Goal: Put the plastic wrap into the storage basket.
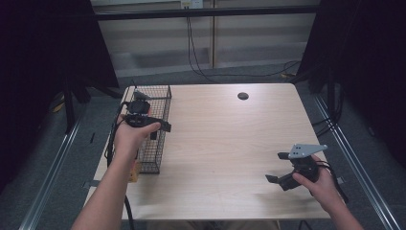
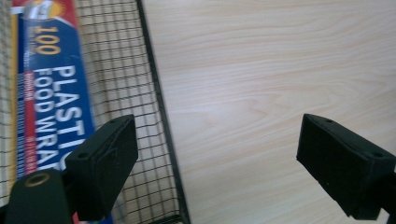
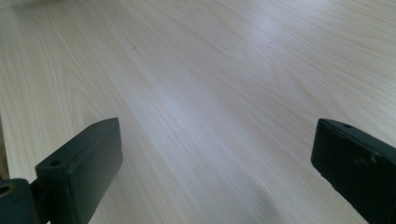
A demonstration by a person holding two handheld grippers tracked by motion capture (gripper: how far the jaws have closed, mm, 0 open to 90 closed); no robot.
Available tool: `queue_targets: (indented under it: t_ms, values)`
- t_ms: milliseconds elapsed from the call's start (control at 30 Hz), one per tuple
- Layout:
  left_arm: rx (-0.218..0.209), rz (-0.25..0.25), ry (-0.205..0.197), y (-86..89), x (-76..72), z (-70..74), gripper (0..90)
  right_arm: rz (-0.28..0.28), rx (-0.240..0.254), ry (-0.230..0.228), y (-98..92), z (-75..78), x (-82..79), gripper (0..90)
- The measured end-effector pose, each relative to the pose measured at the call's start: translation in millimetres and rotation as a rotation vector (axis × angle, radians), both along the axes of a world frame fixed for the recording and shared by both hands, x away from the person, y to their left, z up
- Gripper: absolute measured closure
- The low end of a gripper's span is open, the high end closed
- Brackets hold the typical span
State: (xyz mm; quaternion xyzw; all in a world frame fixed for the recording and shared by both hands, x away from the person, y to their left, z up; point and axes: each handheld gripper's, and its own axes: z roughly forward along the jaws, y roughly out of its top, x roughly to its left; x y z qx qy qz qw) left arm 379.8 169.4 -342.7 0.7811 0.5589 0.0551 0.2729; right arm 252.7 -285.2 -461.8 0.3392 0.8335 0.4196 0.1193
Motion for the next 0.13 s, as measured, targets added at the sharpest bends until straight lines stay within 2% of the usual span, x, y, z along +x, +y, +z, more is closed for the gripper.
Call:
queue_targets:
  t_ms: [133]
  values:
    - [-0.014,-0.029,-0.027,-8.8,-4.6,-2.5,12.2,0.001,-0.005,0.000,0.2,-0.6,1.0,1.7]
